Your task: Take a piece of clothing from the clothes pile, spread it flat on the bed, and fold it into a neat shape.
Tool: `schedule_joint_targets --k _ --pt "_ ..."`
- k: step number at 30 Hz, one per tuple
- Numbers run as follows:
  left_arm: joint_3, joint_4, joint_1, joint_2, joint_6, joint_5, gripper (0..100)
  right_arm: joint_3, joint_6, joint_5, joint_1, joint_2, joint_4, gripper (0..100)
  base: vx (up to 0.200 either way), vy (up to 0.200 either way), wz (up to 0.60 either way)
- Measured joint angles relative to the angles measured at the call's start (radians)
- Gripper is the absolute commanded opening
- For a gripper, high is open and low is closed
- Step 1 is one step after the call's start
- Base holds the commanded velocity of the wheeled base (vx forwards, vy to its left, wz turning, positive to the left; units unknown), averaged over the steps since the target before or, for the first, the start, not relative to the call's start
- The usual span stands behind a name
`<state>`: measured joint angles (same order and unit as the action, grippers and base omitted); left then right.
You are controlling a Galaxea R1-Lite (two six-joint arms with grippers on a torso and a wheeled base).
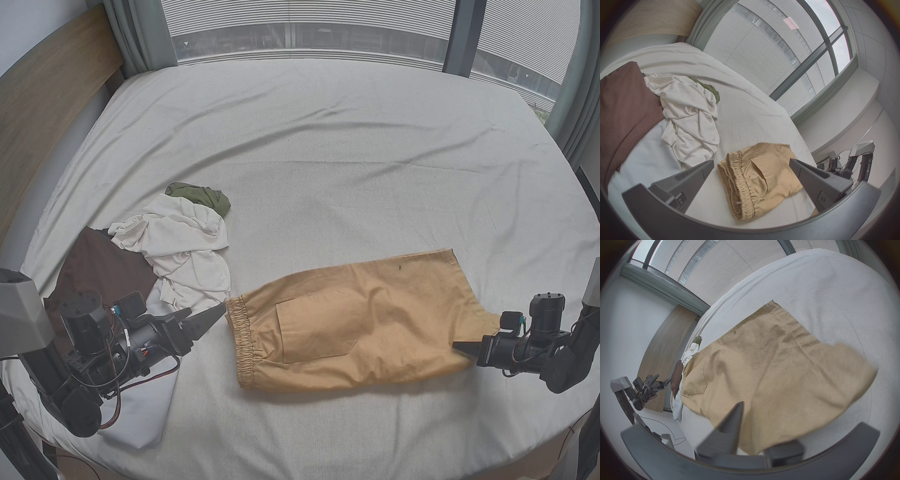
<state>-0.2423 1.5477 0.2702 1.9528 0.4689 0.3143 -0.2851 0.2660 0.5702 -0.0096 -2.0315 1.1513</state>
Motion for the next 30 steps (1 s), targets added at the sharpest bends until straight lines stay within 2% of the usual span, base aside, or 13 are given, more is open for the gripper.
schedule_joint_targets --k 7,17,22,30 --pt "0.000 0.001 -0.002 0.000 0.000 0.000 100 0.001 0.002 -0.003 -0.026 0.005 0.012 100 0.000 0.000 0.00" --pt "-0.001 0.000 0.001 0.000 0.000 0.000 100 -0.044 -0.005 -0.003 -0.155 0.056 0.011 100 0.000 0.000 0.00" --pt "-0.001 0.001 0.001 0.000 0.000 0.000 100 -0.074 -0.006 -0.002 -0.189 0.070 0.010 100 0.000 0.000 0.00" --pt "0.005 0.000 0.001 0.002 0.001 0.003 100 -0.141 -0.005 0.000 -0.189 0.082 0.001 100 0.000 0.000 0.00"
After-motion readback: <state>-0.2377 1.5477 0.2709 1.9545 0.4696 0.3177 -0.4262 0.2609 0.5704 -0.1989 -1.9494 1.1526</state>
